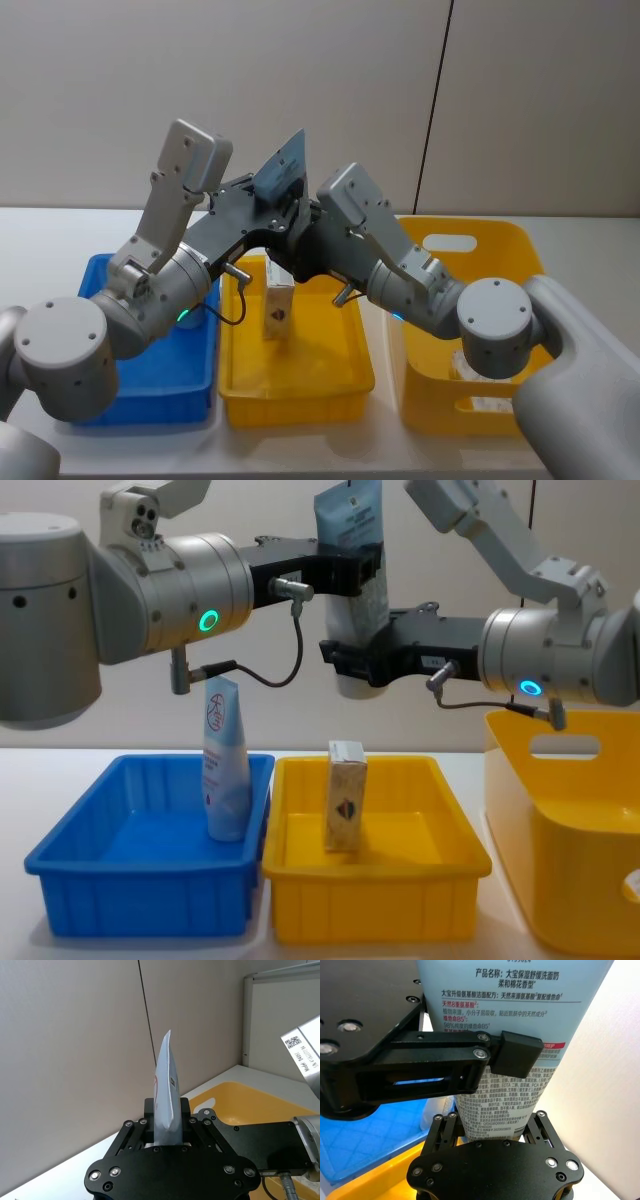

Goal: Bimanual collaborative sorting of washing and personal care products

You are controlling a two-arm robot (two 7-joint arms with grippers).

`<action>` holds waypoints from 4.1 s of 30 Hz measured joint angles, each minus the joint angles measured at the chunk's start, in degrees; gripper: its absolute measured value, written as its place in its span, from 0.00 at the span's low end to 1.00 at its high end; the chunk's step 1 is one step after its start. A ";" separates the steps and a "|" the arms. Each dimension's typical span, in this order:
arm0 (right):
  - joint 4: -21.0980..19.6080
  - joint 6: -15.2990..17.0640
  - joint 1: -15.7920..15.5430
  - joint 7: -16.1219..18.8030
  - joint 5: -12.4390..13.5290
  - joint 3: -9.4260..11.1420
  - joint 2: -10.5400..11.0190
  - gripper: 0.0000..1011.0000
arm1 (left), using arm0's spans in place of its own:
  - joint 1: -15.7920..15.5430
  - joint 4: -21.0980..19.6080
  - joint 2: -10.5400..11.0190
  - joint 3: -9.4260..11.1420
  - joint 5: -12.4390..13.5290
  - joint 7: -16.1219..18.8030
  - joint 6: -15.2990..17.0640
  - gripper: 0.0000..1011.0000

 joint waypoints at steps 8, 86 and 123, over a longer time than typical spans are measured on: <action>0.18 -0.07 0.11 -0.02 0.11 0.00 -0.13 0.40 | 0.05 -0.01 -0.01 0.01 -0.02 0.02 0.00 0.24; -9.13 26.09 -6.19 -6.79 0.21 12.45 10.50 0.22 | 0.05 -0.02 -0.01 0.01 -0.03 0.01 -0.08 0.99; 13.61 45.74 15.02 14.46 -10.66 -4.73 13.56 0.22 | 0.05 -0.01 -0.01 0.01 -0.03 0.01 -0.09 0.99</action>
